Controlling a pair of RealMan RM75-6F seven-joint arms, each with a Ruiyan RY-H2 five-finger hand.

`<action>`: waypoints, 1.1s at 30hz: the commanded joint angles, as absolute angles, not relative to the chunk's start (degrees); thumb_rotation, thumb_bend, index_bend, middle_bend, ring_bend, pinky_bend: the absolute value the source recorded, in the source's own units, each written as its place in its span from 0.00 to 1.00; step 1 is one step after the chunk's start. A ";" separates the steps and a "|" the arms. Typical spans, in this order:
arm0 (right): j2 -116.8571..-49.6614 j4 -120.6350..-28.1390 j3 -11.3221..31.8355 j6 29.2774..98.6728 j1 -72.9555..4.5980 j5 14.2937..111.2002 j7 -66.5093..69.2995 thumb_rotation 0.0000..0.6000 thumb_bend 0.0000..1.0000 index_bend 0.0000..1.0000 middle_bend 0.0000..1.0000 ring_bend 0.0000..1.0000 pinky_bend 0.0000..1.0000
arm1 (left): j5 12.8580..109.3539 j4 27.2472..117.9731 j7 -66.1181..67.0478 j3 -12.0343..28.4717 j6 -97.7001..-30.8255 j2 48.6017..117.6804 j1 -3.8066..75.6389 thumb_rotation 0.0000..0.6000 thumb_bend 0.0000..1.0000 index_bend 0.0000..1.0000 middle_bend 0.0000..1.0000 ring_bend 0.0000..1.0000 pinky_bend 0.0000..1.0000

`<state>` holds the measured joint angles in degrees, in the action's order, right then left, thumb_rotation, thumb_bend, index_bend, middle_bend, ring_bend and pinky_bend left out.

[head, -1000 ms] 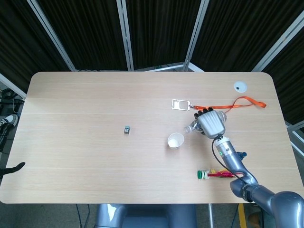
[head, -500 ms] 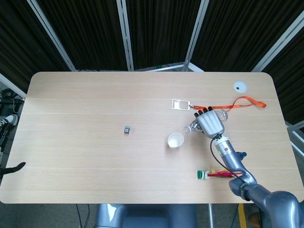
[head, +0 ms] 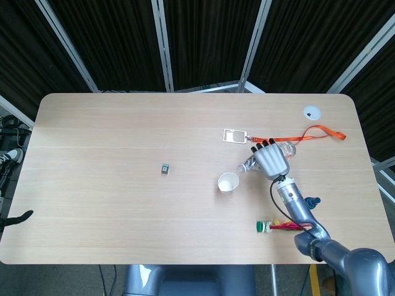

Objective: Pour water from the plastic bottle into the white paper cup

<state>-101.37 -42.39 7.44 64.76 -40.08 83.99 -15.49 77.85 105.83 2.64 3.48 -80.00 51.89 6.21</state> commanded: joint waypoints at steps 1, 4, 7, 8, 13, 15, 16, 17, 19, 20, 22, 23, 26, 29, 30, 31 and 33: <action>-101.55 -42.41 7.28 65.52 -40.14 84.37 -17.71 1.00 0.46 0.55 0.62 0.53 0.49 | 77.83 105.93 2.63 3.43 -79.94 51.83 6.21 1.00 0.02 0.00 0.00 0.00 0.00; -101.47 -42.52 7.14 65.86 -40.14 84.62 -18.68 1.00 0.46 0.55 0.62 0.53 0.50 | 77.82 105.97 2.70 3.44 -79.99 51.80 6.19 1.00 0.02 0.00 0.00 0.00 0.00; -101.46 -43.03 7.31 66.13 -40.03 84.44 -19.69 1.00 0.46 0.55 0.62 0.53 0.50 | 77.81 106.02 2.72 3.44 -80.05 51.78 6.16 1.00 0.02 0.00 0.00 0.00 0.00; -101.46 -43.09 7.33 66.12 -40.02 84.38 -20.02 1.00 0.46 0.55 0.62 0.53 0.50 | 77.83 106.05 2.70 3.42 -80.05 51.78 6.15 1.00 0.02 0.00 0.00 0.00 0.00; -101.48 -43.32 7.60 66.02 -39.96 83.95 -21.32 1.00 0.46 0.55 0.62 0.53 0.50 | 77.87 106.09 2.65 3.43 -80.13 51.71 6.11 1.00 0.02 0.00 0.00 0.00 0.00; -101.48 -43.22 7.54 66.21 -39.96 84.03 -22.44 1.00 0.46 0.55 0.62 0.53 0.50 | 77.85 106.11 2.60 3.42 -80.16 51.70 6.09 1.00 0.02 0.00 0.00 0.00 0.00; -101.48 -43.19 7.47 66.30 -39.97 84.13 -22.74 1.00 0.46 0.55 0.62 0.53 0.50 | 77.86 106.14 2.59 3.42 -80.17 51.68 6.08 1.00 0.02 0.00 0.00 0.00 0.00; -101.50 -43.21 7.42 66.38 -39.96 84.20 -22.93 1.00 0.46 0.55 0.62 0.53 0.50 | 77.89 106.15 2.61 3.39 -80.15 51.65 6.08 1.00 0.02 0.00 0.00 0.00 0.00; -101.54 -43.31 7.46 66.36 -39.95 84.13 -22.97 1.00 0.46 0.55 0.62 0.53 0.50 | 77.91 106.17 2.60 3.39 -80.16 51.64 6.08 1.00 0.02 0.00 0.00 0.00 0.00; -101.55 -43.33 7.47 66.36 -39.97 84.14 -23.03 1.00 0.46 0.55 0.62 0.53 0.50 | 77.92 106.18 2.61 3.40 -80.17 51.63 6.09 1.00 0.02 0.00 0.00 0.00 0.00; -101.56 -43.33 7.48 66.39 -39.99 84.16 -23.08 1.00 0.46 0.55 0.62 0.53 0.50 | 77.90 106.19 2.58 3.41 -80.18 51.62 6.07 1.00 0.02 0.00 0.00 0.00 0.00; -101.57 -43.33 7.47 66.38 -39.99 84.16 -23.08 1.00 0.46 0.55 0.62 0.53 0.50 | 77.89 106.20 2.57 3.41 -80.20 51.61 6.07 1.00 0.02 0.00 0.00 0.00 0.00; -101.58 -43.26 7.44 66.40 -40.00 84.20 -23.12 1.00 0.46 0.55 0.62 0.53 0.50 | 77.88 106.19 2.56 3.42 -80.24 51.61 6.05 1.00 0.02 0.00 0.00 0.00 0.00; -101.62 -43.17 7.39 66.37 -39.97 84.22 -23.05 1.00 0.46 0.55 0.62 0.53 0.50 | 77.89 106.22 2.54 3.40 -80.21 51.58 6.04 1.00 0.02 0.00 0.00 0.00 0.00; -101.65 -43.08 7.36 66.36 -39.97 84.24 -23.01 1.00 0.46 0.55 0.62 0.53 0.50 | 77.90 106.20 2.57 3.40 -80.20 51.58 6.06 1.00 0.02 0.00 0.00 0.00 0.00; -101.67 -43.01 7.33 66.38 -39.96 84.27 -22.97 1.00 0.46 0.55 0.62 0.53 0.50 | 77.88 106.20 2.56 3.41 -80.18 51.59 6.07 1.00 0.02 0.00 0.00 0.00 0.00; -101.71 -42.88 7.25 66.38 -39.90 84.31 -22.86 1.00 0.46 0.55 0.62 0.53 0.50 | 77.84 106.22 2.54 3.40 -80.15 51.58 6.07 1.00 0.02 0.00 0.00 0.00 0.00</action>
<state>-101.70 -42.90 7.27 66.39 -39.92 84.30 -22.87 77.85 106.22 2.55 3.40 -80.16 51.58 6.07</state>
